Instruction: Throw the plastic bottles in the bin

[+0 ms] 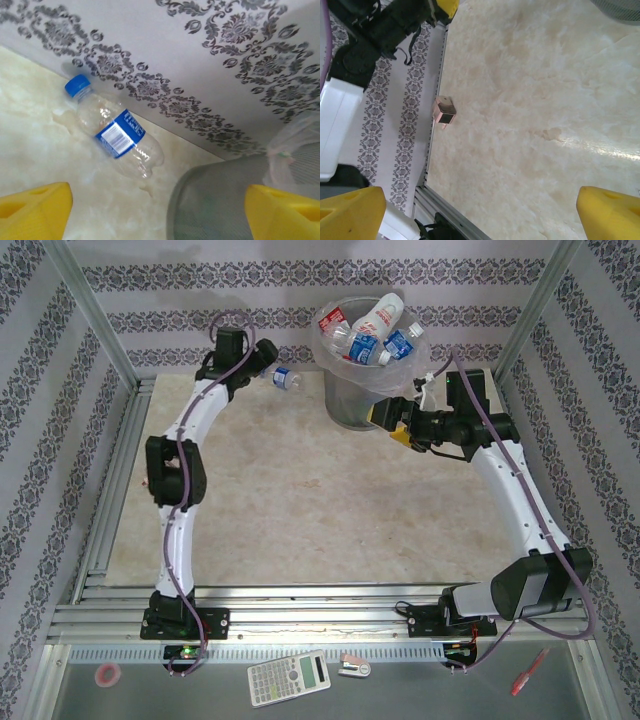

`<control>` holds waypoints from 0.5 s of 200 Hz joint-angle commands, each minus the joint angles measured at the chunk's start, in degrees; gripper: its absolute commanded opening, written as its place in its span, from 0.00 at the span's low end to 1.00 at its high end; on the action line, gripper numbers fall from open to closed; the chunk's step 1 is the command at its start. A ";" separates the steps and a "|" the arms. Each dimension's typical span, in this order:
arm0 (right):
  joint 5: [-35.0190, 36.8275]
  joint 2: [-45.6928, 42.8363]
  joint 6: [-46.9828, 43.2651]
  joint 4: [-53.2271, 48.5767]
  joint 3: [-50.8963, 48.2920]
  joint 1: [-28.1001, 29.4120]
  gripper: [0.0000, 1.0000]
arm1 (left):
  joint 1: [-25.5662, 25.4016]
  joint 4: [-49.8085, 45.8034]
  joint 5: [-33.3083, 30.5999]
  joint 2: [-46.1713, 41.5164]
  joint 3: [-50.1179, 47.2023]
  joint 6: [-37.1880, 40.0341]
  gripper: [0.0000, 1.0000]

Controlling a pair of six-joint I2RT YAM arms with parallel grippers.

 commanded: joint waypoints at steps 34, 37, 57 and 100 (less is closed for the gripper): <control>1.31 -1.83 0.15 0.31 -1.35 0.71 0.98 | -3.78 -20.50 -5.33 14.17 23.18 6.90 1.00; 1.28 -1.78 0.09 0.34 -1.35 0.75 0.98 | -3.99 -20.02 -5.36 14.37 23.06 6.67 1.00; 0.95 -1.42 -0.18 0.53 -1.63 1.23 0.98 | -4.70 -16.79 -5.25 15.87 23.09 6.39 1.00; 1.56 2.13 -0.09 3.87 -1.43 6.36 0.98 | -6.01 -18.17 -8.94 16.95 23.13 7.12 1.00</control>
